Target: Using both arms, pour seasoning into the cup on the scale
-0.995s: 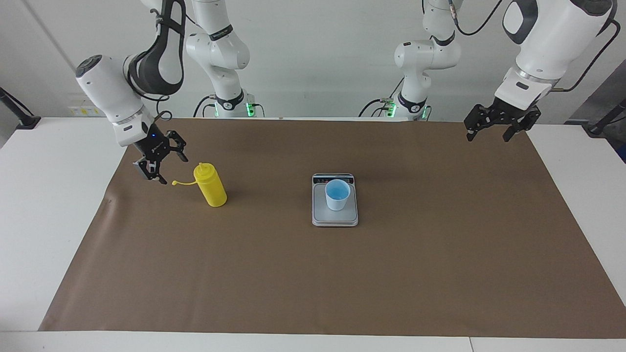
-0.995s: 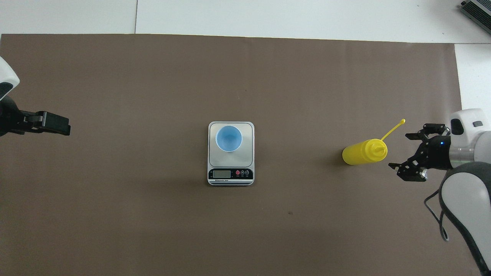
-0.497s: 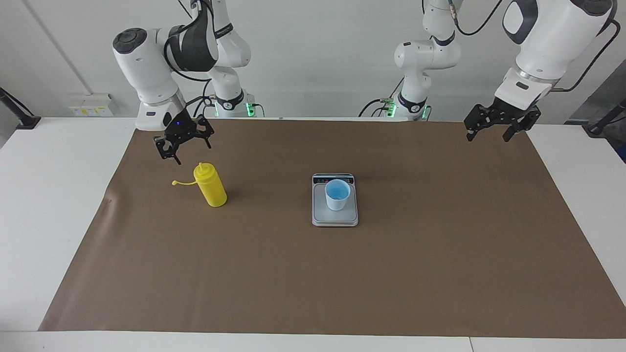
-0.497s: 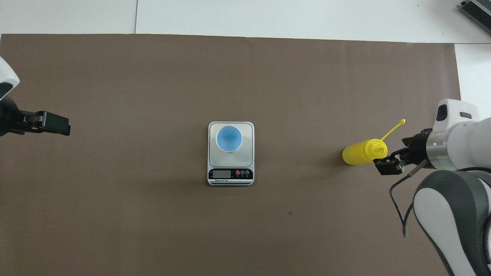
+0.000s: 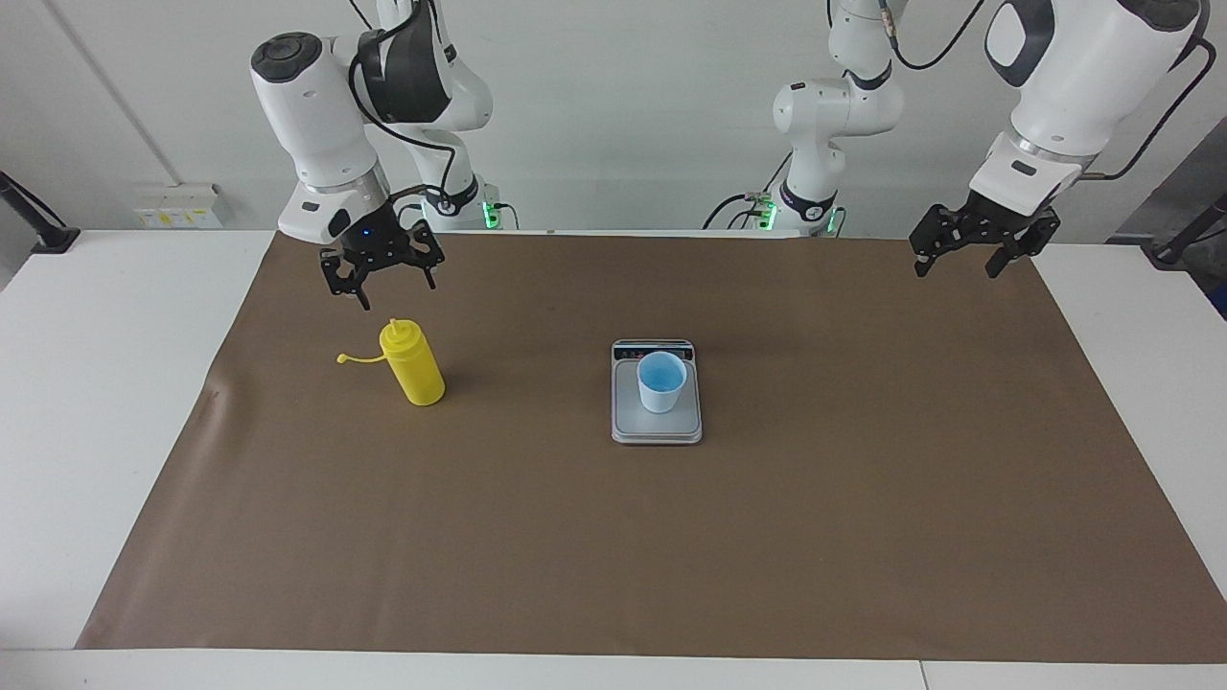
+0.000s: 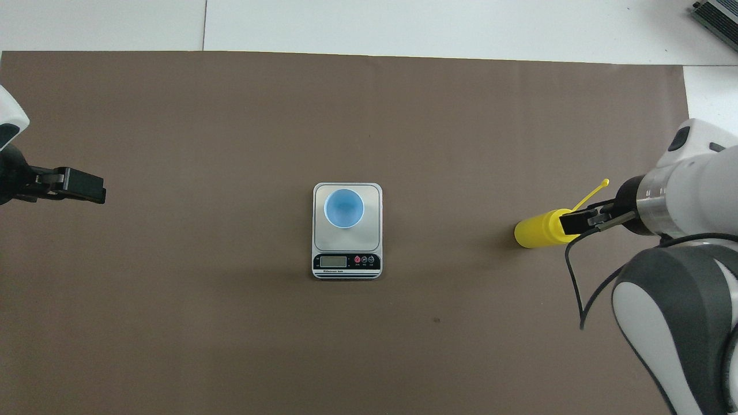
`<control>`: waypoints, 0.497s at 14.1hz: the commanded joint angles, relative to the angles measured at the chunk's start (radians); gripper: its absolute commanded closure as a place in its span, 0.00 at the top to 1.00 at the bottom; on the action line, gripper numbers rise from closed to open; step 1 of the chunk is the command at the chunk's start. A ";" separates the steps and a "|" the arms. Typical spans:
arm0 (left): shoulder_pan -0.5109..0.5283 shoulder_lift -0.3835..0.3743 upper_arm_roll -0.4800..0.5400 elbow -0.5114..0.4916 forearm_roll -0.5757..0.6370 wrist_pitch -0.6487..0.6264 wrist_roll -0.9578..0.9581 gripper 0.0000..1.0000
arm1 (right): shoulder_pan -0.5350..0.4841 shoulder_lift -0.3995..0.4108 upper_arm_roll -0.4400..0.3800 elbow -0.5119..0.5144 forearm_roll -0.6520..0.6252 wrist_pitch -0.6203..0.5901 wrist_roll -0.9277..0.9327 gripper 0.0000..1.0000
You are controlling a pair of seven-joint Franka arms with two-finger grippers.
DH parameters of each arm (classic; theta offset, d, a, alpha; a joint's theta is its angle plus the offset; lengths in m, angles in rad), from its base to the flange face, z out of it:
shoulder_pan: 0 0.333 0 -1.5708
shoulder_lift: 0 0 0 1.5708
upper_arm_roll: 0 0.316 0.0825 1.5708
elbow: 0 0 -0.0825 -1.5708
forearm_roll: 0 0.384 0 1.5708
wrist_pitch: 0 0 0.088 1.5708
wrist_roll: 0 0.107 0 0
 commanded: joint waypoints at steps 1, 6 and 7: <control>0.010 -0.030 -0.005 -0.034 0.017 0.010 0.008 1.00 | -0.001 0.098 0.001 0.206 -0.022 -0.132 0.057 1.00; 0.010 -0.030 -0.005 -0.034 0.017 0.010 0.008 1.00 | -0.013 0.105 0.001 0.248 0.019 -0.146 0.111 1.00; 0.010 -0.030 -0.005 -0.034 0.017 0.010 0.008 1.00 | -0.015 0.105 0.001 0.249 0.033 -0.155 0.120 1.00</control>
